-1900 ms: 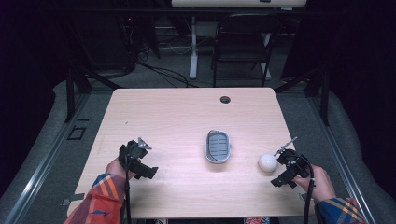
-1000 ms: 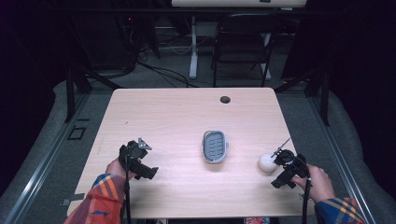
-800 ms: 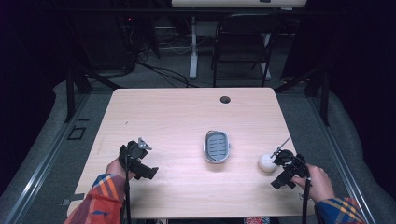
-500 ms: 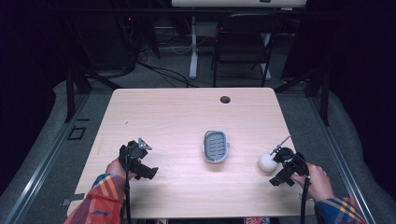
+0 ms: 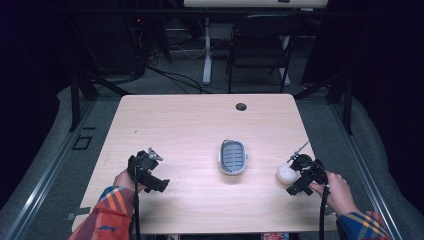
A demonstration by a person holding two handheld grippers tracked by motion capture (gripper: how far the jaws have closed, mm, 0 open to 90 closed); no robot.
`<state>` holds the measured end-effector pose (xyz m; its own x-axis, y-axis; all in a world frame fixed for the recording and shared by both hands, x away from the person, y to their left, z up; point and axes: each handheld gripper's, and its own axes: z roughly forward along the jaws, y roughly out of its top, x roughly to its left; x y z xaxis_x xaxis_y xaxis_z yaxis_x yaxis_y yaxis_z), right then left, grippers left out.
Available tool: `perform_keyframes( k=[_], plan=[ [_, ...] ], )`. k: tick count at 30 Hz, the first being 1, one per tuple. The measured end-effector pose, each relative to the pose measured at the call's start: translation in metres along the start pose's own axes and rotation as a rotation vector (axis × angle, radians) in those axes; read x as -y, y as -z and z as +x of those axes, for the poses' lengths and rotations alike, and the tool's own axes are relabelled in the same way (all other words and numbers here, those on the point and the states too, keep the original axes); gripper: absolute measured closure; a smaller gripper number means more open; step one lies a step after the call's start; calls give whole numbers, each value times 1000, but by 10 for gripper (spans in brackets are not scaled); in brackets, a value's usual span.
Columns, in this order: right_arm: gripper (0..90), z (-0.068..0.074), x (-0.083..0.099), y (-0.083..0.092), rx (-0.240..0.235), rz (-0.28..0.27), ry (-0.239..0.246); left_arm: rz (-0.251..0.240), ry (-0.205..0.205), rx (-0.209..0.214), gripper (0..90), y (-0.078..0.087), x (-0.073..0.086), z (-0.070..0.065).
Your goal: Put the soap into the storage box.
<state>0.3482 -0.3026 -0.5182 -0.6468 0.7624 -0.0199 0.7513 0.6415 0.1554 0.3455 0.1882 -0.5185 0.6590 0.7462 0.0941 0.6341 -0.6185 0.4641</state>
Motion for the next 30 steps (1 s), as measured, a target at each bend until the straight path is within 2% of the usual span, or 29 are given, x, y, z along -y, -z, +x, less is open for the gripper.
perform_keyframes(
  k=[1, 2, 4, 5, 8, 9, 10, 11, 13, 15, 16, 19, 20, 23, 24, 25, 28, 29, 30],
  plan=[
    [0, 1, 0, -1, 1, -18, -14, 0, 0, 0, 1, 0, 0, 0],
    [0, 0, -2, 1, 3, -8, 1, 0, 0, 0, 1, 0, 0, 0],
    [0, 0, -3, 0, 3, -14, -3, 0, 1, 0, 1, 0, 0, 0],
    [0, -1, -4, 1, 6, 1, 8, 0, 1, 0, 1, 0, 0, 0],
    [0, -1, -6, 0, 1, -14, -3, 0, 1, 0, 1, 0, 0, 0],
    [0, -2, -8, 1, 7, -3, 10, 0, 2, -1, 1, 0, 0, 0],
    [0, -2, -8, 0, -10, -27, -10, 0, 2, -1, 2, 0, 0, 0],
    [0, -3, -9, 1, 6, -9, 8, 1, 1, -1, 2, 0, 0, 0],
    [0, -4, -12, 0, 6, -18, 0, 0, 2, -1, 1, 0, 0, 0],
    [0, -7, -15, 3, 8, 19, 23, -1, 5, 1, 1, 0, 0, 0],
    [0, -3, -13, -2, -11, -60, -50, -1, 5, 1, 2, 0, 0, 0],
    [0, -8, -20, 5, -11, 34, 17, 0, 2, -4, 1, 0, 0, 0],
    [0, -7, -20, 4, -21, -1, -12, -2, 2, -7, 1, -1, 0, 0],
    [0, -7, -23, 3, -26, -15, -26, 0, 2, -4, 1, 0, 0, 0],
    [0, -12, -29, 8, -18, 65, 43, -2, 2, -7, 1, -1, 0, 0],
    [0, -9, -27, 3, -28, 3, -15, 1, 1, -2, 2, 0, 0, 0],
    [0, -12, -31, 2, -43, -6, -18, 1, 2, -2, 1, 0, 0, 0],
    [0, -11, -32, -1, -53, -28, -41, 2, 1, -2, 2, 0, 0, 0],
    [0, -12, -33, -1, -55, -23, -38, 2, 1, -2, 2, 0, 0, 0]
  ],
)
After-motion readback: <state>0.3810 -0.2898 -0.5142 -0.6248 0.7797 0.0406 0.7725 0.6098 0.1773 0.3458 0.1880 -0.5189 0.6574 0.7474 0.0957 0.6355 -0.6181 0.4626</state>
